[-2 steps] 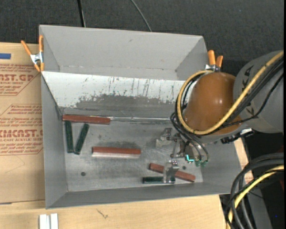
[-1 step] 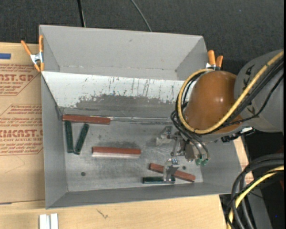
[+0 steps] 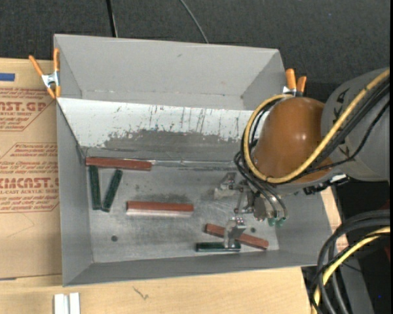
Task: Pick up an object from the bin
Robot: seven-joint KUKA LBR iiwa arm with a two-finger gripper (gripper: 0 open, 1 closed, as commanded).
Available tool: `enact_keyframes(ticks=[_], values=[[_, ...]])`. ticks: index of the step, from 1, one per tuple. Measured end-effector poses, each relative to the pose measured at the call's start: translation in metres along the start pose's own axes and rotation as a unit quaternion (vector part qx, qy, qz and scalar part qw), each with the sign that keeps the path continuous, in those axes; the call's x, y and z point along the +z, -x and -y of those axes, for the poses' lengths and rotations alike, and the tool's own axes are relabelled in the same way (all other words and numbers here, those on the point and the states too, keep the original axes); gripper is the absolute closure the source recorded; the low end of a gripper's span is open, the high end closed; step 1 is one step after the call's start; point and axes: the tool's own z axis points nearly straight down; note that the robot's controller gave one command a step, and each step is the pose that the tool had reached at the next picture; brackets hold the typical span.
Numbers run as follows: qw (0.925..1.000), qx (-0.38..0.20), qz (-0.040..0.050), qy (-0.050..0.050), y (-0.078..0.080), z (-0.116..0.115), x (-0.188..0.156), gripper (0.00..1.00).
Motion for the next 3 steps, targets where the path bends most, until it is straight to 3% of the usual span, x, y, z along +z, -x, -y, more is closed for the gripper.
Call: enact_keyframes(ticks=[1,2,3], values=[[0.9967,-0.080,-0.0084,0.000,0.000,-0.008,0.001,0.00],[0.9939,-0.111,0.0018,0.001,0.017,0.050,0.089,1.00],[0.9939,-0.111,0.0019,0.001,0.017,0.050,0.089,1.00]])
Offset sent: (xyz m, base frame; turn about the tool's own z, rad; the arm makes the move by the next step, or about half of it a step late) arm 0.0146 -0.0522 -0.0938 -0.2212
